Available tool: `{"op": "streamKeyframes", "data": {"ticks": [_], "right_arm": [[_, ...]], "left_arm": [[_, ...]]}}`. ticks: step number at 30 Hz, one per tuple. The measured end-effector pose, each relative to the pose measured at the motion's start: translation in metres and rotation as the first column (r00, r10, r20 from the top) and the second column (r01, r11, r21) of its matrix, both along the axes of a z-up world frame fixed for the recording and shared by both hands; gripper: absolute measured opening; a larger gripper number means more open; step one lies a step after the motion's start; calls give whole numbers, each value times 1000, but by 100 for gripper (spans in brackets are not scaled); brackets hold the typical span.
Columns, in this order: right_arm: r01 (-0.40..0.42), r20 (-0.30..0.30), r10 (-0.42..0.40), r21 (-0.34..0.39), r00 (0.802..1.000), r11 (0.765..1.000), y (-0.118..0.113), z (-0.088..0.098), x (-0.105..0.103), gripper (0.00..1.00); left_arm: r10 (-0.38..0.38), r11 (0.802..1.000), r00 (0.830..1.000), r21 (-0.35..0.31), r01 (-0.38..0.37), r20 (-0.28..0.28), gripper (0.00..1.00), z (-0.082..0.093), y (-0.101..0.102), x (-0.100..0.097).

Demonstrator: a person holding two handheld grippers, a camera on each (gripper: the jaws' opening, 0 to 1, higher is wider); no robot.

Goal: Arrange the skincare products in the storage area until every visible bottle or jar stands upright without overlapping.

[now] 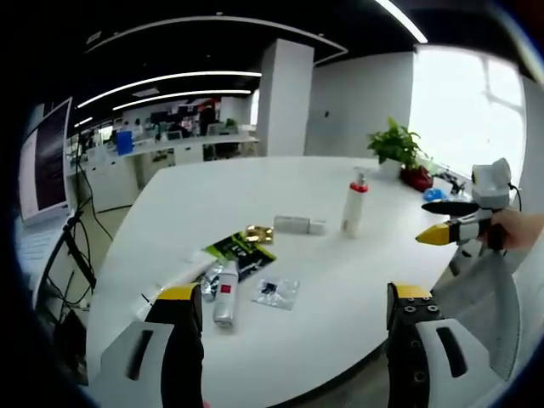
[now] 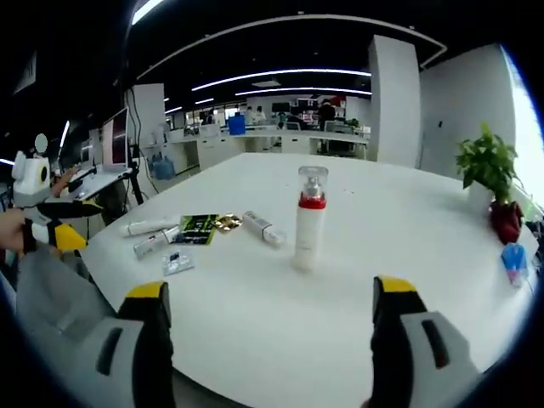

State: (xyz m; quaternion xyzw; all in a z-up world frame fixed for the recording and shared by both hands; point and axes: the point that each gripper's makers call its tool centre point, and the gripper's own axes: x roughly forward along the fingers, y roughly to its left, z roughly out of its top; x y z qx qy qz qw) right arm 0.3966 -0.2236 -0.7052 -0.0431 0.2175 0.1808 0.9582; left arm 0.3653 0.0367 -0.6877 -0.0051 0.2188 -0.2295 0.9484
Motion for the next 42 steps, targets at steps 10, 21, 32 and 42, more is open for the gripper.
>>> {"op": "streamKeyframes", "data": {"ticks": [10,21,32,42], "right_arm": [[-1,-5,1,-3,1000,1000,0,-1,-1,98],[18,11,-18,1,1000,1000,-3,1,0,97],[27,19,-27,8,999,1000,-5,1,1,96],[35,13,-34,-4,999,999,-6,0,2,96]], "left_arm": [[8,1000,1000,2,-8,-5,87,0,2,1],[3,999,998,35,-1,-57,90,-4,18,10],[7,994,997,107,1,-76,93,5,46,39],[-12,987,990,158,34,-138,95,-2,69,60]]}}
